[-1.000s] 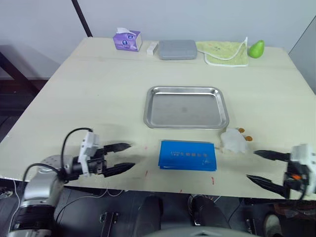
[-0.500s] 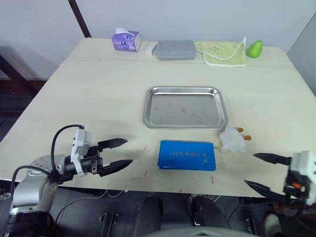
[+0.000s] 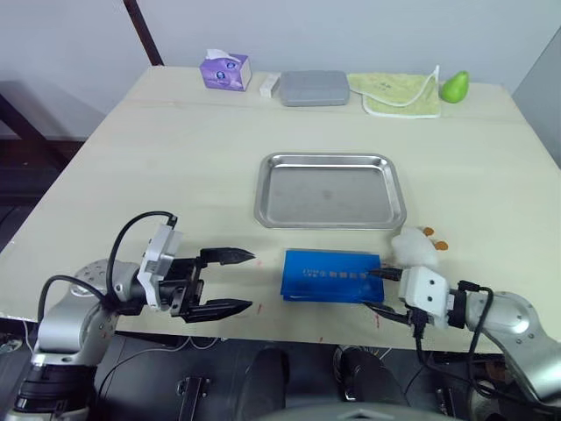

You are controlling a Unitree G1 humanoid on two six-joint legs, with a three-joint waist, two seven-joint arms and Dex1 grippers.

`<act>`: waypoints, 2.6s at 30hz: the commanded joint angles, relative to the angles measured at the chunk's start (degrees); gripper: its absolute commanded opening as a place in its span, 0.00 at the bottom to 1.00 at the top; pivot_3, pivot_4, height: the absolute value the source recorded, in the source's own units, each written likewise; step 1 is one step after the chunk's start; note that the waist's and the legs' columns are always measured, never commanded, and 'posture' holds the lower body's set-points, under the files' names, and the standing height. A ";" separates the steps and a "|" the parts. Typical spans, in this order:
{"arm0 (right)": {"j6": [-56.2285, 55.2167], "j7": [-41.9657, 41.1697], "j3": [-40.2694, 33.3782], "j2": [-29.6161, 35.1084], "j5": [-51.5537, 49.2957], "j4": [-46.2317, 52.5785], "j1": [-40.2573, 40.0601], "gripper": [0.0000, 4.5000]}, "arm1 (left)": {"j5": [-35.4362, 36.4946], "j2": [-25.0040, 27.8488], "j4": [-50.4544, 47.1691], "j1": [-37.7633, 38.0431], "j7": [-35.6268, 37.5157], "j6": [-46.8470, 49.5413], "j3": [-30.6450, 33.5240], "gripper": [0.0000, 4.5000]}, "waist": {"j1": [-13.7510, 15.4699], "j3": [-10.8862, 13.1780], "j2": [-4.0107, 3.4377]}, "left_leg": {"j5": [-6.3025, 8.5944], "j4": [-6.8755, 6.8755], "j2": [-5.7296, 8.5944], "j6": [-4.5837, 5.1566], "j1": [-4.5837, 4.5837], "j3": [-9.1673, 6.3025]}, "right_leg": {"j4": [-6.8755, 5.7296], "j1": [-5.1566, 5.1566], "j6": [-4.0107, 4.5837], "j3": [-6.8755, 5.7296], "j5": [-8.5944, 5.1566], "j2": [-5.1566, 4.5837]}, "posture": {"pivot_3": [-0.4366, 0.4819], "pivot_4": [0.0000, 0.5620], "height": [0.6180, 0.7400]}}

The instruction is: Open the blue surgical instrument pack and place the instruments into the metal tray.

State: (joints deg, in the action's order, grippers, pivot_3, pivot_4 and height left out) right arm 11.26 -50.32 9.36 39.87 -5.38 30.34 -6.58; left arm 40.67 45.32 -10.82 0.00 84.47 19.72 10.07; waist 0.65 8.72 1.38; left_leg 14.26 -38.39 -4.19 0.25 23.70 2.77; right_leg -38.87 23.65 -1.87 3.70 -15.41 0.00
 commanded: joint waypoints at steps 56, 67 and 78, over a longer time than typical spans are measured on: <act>25.49 -16.61 -2.37 8.95 -28.30 -13.15 24.28 0.00 | -2.03 -0.58 3.14 -4.52 -2.57 -1.30 -1.43 1.00 | 0.07 0.01 -0.02 | 0.00 -0.04 0.00 0.00 -0.01 0.01 | -0.04 -0.01 -0.05 0.01 0.05 -0.01 | 0.48 0.27 1.00; 39.51 -26.06 5.64 11.89 -29.06 -18.53 39.56 0.00 | -2.60 -0.81 4.32 -6.83 -2.00 -0.90 -2.28 1.00 | -0.08 0.07 -0.11 | 0.00 0.00 -0.02 0.01 0.03 -0.01 | -0.04 0.05 -0.05 -0.01 0.05 0.01 | 0.48 0.27 1.00; 37.25 -26.73 10.92 8.72 -22.69 -23.50 42.60 0.00 | -6.39 -3.42 6.71 -9.45 -3.08 -3.92 -5.34 1.00 | -0.77 0.05 -0.09 | 0.00 -0.01 -0.02 0.01 0.01 0.00 | -0.05 0.04 -0.06 0.00 0.06 0.02 | 0.48 0.27 1.00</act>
State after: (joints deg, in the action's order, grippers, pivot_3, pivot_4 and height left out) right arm 48.99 -77.30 18.35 48.93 -30.11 7.64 35.86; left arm 34.94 42.15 -3.88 -8.68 81.86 17.32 5.04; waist -0.12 8.78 1.28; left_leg 14.25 -38.40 -4.21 0.25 23.71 2.76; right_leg -38.93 23.68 -1.93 3.70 -15.35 0.04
